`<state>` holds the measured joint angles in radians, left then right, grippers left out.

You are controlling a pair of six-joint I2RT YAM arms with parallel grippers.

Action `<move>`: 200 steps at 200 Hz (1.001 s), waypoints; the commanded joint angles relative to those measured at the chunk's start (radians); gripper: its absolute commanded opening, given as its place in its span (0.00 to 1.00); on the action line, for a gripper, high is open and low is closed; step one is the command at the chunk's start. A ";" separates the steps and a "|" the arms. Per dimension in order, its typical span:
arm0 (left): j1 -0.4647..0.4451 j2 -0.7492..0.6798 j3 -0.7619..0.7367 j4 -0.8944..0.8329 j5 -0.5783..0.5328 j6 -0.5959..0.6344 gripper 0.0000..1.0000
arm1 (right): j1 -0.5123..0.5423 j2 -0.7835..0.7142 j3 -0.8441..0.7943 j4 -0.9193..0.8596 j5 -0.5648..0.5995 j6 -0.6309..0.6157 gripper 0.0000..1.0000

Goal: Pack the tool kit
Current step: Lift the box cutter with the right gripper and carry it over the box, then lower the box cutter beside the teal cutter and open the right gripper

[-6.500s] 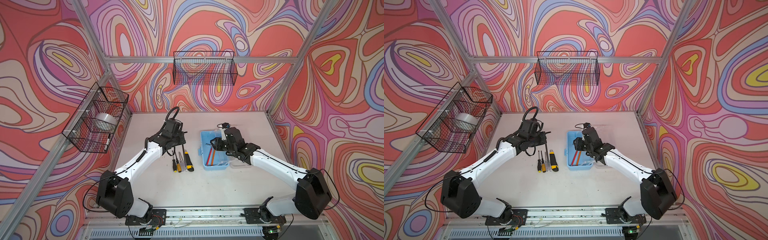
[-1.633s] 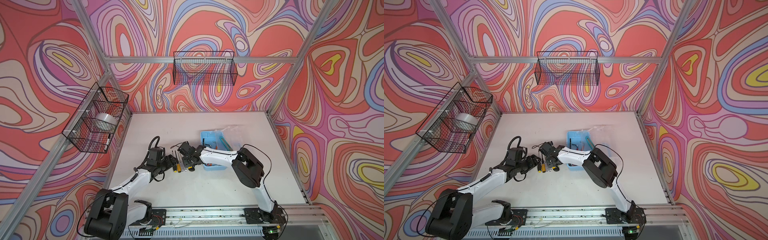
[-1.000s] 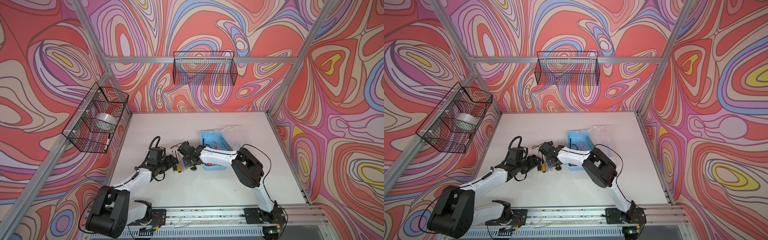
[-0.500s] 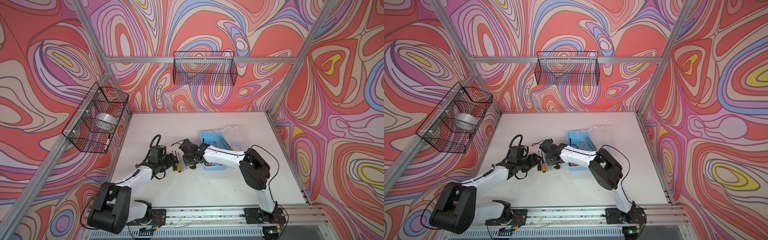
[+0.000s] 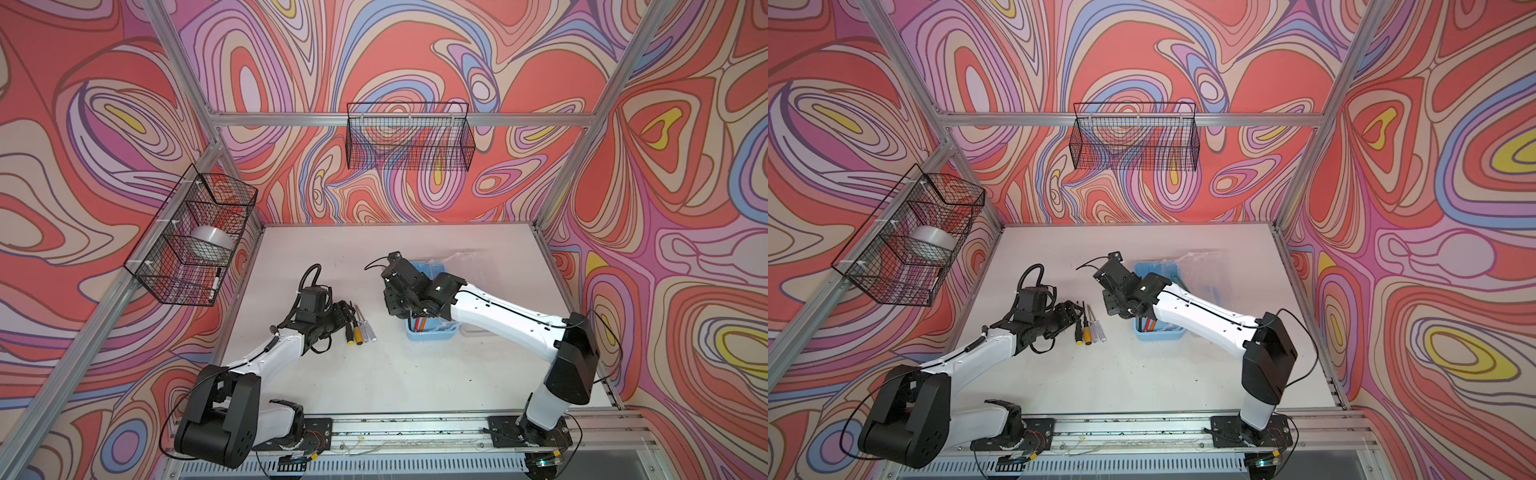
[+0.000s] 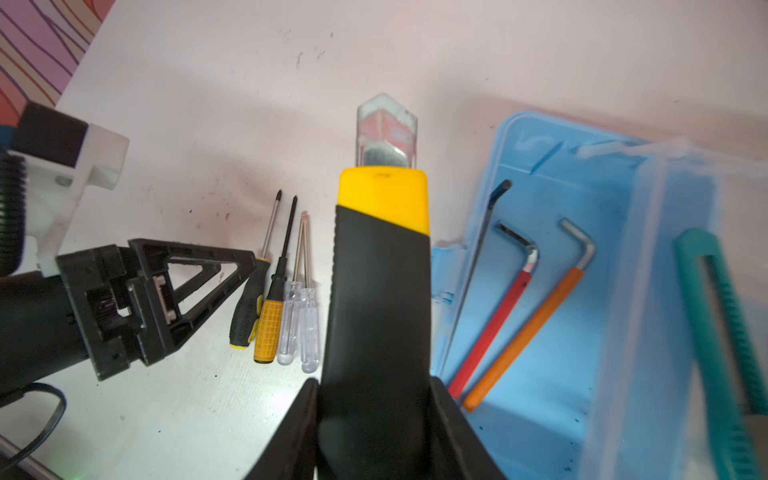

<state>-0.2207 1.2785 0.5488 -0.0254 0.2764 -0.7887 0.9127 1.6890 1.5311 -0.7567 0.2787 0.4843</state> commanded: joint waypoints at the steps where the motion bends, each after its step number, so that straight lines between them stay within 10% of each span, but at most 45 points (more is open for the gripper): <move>1: 0.008 0.003 0.027 -0.005 -0.010 0.009 0.74 | -0.064 -0.072 -0.049 -0.073 0.084 -0.024 0.31; 144: 0.007 -0.018 0.032 -0.042 -0.030 0.025 0.74 | -0.307 -0.075 -0.305 0.130 -0.003 -0.118 0.32; 200: 0.008 -0.010 0.034 -0.043 -0.028 0.028 0.73 | -0.314 -0.033 -0.295 0.122 -0.004 -0.122 0.49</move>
<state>-0.2207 1.2766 0.5587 -0.0414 0.2611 -0.7776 0.6025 1.6409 1.2308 -0.6441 0.2710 0.3729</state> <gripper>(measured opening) 0.736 0.425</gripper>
